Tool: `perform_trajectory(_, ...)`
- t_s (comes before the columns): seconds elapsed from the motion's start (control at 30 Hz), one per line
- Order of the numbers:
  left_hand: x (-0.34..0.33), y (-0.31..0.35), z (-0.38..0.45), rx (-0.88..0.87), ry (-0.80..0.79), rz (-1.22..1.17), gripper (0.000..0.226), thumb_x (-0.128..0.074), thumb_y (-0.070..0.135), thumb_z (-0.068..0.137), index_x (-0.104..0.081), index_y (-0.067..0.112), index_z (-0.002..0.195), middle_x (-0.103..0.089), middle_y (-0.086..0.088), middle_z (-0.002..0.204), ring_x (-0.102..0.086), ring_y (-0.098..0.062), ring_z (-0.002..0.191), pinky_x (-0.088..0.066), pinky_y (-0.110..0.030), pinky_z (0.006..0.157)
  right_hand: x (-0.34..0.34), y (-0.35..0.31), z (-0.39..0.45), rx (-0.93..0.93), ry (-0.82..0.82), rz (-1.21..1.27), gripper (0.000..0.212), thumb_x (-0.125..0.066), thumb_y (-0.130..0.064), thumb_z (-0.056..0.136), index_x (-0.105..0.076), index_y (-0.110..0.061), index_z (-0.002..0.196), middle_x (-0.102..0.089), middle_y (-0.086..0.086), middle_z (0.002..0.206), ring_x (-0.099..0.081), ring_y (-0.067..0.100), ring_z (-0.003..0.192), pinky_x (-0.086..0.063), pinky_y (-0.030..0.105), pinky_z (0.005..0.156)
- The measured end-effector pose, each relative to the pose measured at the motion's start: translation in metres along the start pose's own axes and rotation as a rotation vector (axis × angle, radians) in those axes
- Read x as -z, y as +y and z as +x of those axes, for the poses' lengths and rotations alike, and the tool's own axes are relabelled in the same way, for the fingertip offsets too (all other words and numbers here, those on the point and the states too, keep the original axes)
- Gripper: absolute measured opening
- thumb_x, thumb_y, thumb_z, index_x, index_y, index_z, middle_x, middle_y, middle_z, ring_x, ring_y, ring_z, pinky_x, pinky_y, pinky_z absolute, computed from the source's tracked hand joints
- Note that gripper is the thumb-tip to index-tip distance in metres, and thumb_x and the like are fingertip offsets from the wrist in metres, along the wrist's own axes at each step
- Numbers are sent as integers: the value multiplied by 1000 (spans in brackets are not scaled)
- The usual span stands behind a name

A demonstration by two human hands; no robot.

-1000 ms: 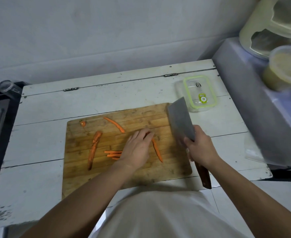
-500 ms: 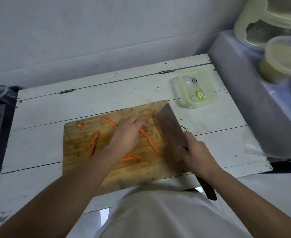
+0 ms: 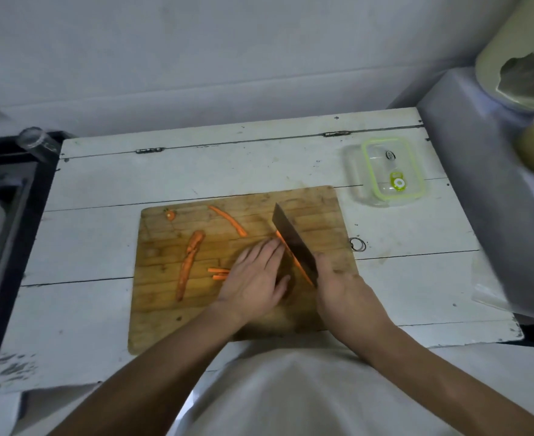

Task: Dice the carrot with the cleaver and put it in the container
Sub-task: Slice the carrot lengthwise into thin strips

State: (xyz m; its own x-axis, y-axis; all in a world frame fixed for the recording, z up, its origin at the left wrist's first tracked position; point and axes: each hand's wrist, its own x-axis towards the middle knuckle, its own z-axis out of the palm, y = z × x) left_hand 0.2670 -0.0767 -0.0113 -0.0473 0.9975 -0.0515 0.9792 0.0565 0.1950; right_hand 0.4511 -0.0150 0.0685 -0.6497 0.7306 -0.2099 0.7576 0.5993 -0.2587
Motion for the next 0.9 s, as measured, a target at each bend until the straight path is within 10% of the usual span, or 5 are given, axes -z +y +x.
perform_trajectory(0.9,-5,0,1,26,27,20,67,-36,52,101,-37,12,154,-42,-5,155,-33,-21,146,-27,-41,123,1,-13,0,21,-13,-142,42,-42,-5,94,-36,-15,135,-69,8,88,-68,34,76,-41,38,58)
